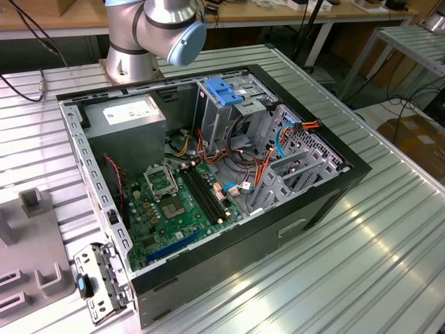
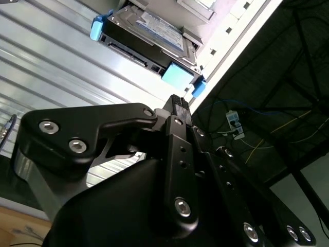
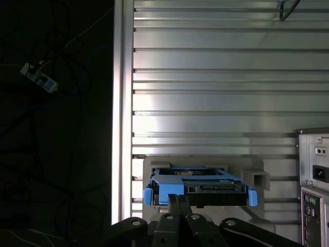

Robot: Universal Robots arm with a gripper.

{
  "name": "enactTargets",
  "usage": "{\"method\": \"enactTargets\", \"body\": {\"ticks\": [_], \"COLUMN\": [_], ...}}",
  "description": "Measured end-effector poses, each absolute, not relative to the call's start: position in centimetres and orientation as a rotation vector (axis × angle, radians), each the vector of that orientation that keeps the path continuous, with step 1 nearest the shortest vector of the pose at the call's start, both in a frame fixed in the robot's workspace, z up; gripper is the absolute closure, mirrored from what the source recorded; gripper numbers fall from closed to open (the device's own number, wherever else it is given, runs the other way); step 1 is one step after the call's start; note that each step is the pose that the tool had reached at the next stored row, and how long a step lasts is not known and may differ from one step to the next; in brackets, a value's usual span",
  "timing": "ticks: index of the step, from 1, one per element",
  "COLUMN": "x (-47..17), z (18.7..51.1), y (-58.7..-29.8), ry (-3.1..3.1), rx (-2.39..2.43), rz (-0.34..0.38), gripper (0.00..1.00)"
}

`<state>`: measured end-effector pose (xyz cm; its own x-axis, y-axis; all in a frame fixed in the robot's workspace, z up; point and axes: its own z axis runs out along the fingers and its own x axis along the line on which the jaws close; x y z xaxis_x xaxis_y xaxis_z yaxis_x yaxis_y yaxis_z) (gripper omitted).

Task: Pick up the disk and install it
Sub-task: 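Pick up the disk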

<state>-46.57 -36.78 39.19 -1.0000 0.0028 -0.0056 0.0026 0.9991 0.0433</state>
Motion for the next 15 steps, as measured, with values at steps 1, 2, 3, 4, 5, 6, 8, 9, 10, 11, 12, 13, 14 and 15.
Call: {"method": "enactTargets", "body": {"ticks": [1, 2, 3, 4, 5, 6, 8, 9, 10, 11, 12, 13, 14, 15], "x": [-46.57, -46.57, -46.57, -46.57, -46.58, -46.58, -46.58, -46.58, -46.58, -46.58, -46.59, -46.59, -46.59, -46.59], "z": [39.19, 39.19, 39.19, 39.19, 39.19, 39.19, 39.19, 39.19, 39.19, 39.19, 39.19, 39.19, 39.19, 39.18], "y": [-36.78, -36.78, -36.78, -36.78, -36.78, -36.78, -36.78, -36.78, -36.78, -36.78, -36.78, -36.78, -36.78, -36.78], "ry": [3.135, 3.135, 3.135, 3.135, 3.135, 3.135, 3.135, 3.135, 3.135, 3.135, 3.135, 3.135, 3.135, 3.135], "rx": [0.004, 0.004, 0.004, 0.004, 0.004, 0.004, 0.004, 0.004, 0.004, 0.0, -0.008, -0.015, -0.031, -0.044], "rz": [0.068, 0.068, 0.068, 0.068, 0.068, 0.068, 0.068, 0.068, 0.068, 0.068, 0.068, 0.068, 0.068, 0.068], "gripper": [0.89, 0.89, 0.89, 0.89, 0.89, 0.89, 0.89, 0.89, 0.89, 0.89, 0.89, 0.89, 0.89, 0.89]}}
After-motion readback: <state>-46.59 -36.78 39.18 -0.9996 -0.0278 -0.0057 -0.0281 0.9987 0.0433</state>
